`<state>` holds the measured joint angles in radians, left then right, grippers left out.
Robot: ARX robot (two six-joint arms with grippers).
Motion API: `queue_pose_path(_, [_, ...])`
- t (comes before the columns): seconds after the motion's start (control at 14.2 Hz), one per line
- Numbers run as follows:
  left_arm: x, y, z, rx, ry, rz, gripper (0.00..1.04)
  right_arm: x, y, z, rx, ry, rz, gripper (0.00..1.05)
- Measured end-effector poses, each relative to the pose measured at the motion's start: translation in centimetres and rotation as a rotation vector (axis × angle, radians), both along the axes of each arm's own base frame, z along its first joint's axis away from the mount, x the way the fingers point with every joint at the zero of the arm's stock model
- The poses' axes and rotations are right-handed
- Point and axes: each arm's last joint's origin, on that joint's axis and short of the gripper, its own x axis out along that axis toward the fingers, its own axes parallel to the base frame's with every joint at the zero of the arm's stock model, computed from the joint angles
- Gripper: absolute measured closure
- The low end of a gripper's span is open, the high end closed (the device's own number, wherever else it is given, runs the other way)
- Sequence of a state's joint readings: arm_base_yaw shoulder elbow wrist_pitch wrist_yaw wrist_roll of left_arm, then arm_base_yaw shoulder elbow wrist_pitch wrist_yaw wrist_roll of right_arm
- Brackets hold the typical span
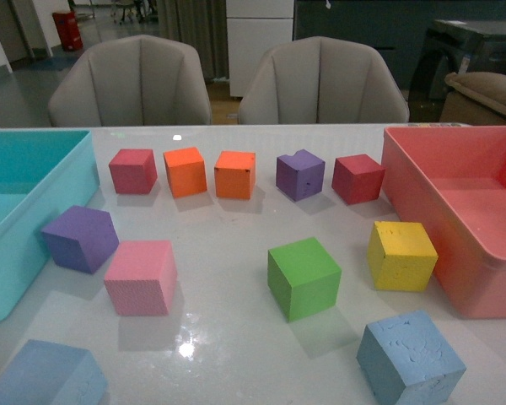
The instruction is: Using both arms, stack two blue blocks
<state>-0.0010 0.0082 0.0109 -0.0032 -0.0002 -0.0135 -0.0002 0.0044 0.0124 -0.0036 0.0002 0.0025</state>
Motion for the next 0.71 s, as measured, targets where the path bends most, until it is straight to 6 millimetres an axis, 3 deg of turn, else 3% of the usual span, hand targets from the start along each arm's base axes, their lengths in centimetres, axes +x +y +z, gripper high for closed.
queue_pose_path(0.71, [0.00,0.00,0.00,0.000,0.000,0.000,0.07,0.00,0.00,0.00,0.000,0.000,0.000,0.06])
